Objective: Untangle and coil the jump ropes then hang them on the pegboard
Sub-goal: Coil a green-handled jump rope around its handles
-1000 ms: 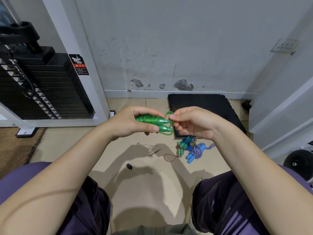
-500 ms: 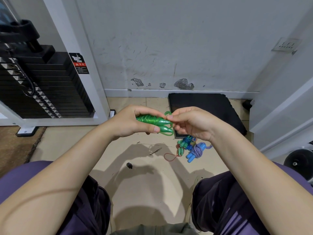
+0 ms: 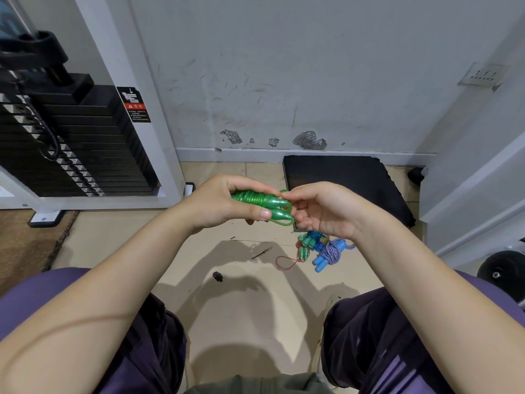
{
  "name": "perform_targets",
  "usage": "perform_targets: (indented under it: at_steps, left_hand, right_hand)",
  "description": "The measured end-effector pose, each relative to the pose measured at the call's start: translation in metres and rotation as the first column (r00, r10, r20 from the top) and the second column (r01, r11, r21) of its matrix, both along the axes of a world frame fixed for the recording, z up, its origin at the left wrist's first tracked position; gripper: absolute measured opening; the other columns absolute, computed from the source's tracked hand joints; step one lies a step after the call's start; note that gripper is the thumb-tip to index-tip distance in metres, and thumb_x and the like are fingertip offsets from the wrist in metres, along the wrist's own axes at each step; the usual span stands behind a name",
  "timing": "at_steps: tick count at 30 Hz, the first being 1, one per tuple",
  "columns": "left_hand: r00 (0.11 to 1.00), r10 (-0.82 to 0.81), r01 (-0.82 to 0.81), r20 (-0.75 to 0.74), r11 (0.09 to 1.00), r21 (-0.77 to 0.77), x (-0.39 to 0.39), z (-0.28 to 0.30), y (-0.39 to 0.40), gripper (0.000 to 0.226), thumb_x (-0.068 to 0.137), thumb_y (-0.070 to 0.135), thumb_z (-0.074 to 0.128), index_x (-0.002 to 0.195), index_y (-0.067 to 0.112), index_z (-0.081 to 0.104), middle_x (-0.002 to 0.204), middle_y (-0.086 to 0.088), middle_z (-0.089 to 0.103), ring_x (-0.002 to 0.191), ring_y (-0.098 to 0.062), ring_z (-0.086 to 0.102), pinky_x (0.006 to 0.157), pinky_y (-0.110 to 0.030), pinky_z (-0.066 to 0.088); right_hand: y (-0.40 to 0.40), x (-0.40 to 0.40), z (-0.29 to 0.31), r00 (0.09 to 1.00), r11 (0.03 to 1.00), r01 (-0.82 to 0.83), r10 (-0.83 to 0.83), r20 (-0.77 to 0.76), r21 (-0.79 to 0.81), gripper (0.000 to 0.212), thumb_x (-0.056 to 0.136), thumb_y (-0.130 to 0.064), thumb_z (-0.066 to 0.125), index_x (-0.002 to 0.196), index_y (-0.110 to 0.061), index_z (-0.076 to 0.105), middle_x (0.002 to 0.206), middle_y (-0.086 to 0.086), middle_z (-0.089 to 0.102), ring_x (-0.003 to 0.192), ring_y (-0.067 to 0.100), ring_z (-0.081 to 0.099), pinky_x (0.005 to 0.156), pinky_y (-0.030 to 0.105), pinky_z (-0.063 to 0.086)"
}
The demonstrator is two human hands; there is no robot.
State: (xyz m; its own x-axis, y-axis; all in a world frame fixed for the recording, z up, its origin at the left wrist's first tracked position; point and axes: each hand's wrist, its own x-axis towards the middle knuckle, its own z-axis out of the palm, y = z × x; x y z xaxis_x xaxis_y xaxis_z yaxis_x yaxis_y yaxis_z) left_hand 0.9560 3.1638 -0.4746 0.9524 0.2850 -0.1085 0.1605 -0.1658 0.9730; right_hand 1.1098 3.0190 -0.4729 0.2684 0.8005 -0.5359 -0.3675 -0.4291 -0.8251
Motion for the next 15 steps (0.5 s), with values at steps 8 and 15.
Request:
perform_targets:
  at_steps: [8,15]
  left_hand:
    - [0.999,0.032,-0.032,0.008,0.999,0.038,0.0003,-0.0009,0.0005,0.032,0.074,0.001,0.079,0.101,0.018,0.075,0.082,0.000,0.074,0.065,-0.011,0.063,0.068,-0.028,0.054]
    - [0.997,0.080,-0.081,0.017,0.995,0.061,0.0013,-0.0029,0.0018,0.031,0.073,0.005,0.082,0.099,0.020,0.076,0.086,-0.006,0.073,0.065,-0.012,0.061,0.064,-0.027,0.054]
  right_hand:
    - [-0.0009,-0.0001,-0.0044,0.999,0.999,-0.031,0.032,-0.016,0.020,0.013,0.096,-0.013,0.054,0.093,-0.003,0.061,0.067,0.007,0.050,0.054,0.011,0.043,0.045,0.019,0.037]
    - [-0.0055,0.0006,-0.0027,0.971,0.971,-0.213,0.198,0.137,0.107,0.021,0.083,-0.011,0.072,0.098,0.001,0.065,0.074,0.002,0.055,0.061,0.009,0.046,0.053,0.020,0.038]
